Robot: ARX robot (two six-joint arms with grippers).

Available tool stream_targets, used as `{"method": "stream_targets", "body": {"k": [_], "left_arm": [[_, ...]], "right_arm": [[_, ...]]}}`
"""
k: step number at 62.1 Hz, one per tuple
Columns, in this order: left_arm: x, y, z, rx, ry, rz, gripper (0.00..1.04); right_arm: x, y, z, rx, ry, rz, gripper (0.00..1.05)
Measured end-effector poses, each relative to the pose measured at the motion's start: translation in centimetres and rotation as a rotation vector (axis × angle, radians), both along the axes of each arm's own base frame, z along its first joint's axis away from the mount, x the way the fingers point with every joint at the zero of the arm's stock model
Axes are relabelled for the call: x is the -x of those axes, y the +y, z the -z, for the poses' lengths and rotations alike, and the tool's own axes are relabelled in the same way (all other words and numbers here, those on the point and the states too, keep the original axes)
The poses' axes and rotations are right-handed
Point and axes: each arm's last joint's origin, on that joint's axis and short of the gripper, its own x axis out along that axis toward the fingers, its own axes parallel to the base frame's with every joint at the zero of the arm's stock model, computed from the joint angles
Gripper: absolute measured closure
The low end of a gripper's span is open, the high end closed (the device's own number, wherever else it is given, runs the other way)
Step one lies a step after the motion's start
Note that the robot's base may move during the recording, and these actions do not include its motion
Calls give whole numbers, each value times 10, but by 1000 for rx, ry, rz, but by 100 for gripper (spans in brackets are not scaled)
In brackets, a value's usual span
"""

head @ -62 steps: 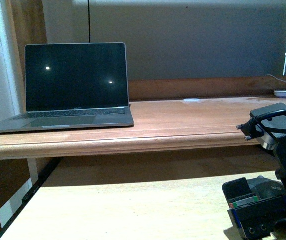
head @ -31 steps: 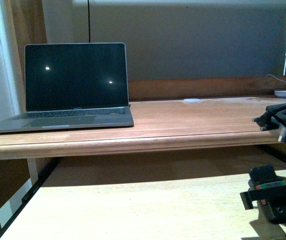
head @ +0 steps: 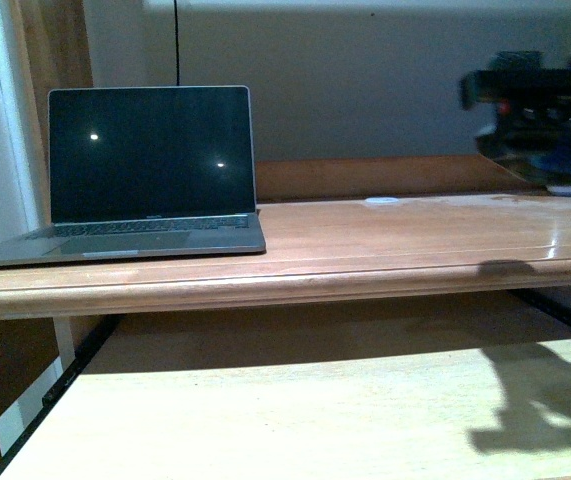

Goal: Place mouse

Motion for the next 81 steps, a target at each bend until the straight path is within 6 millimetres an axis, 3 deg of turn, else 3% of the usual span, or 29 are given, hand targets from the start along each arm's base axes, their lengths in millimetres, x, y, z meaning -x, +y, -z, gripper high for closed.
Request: {"method": "stream_targets", "body": {"k": [6,15,25,38,50,66,74,81], "left_arm": [[0,0,0,0,0,0,28],[0,0,0,0,0,0,7],[0,0,0,-1,0,0,8],[0,0,0,-1,0,0,8],[0,0,0,-1,0,0,8],[0,0,0,-1,0,0,8],[0,0,0,-1,0,0,8],[0,0,0,-1,0,0,8]], "right_arm": [[-28,29,-9,31,-4,7,49],[-72,70,-1,83,29,22,49],[-117,94,22,135,51,97,49],[-147,101,46,148,86,144,49],[-154,112,54,130,79,132,49],[-150,118,51,54,-14,80,8],[-139,96,40,-13,-81,56,7],[-114,58,16,-80,-176,23,7]]}}
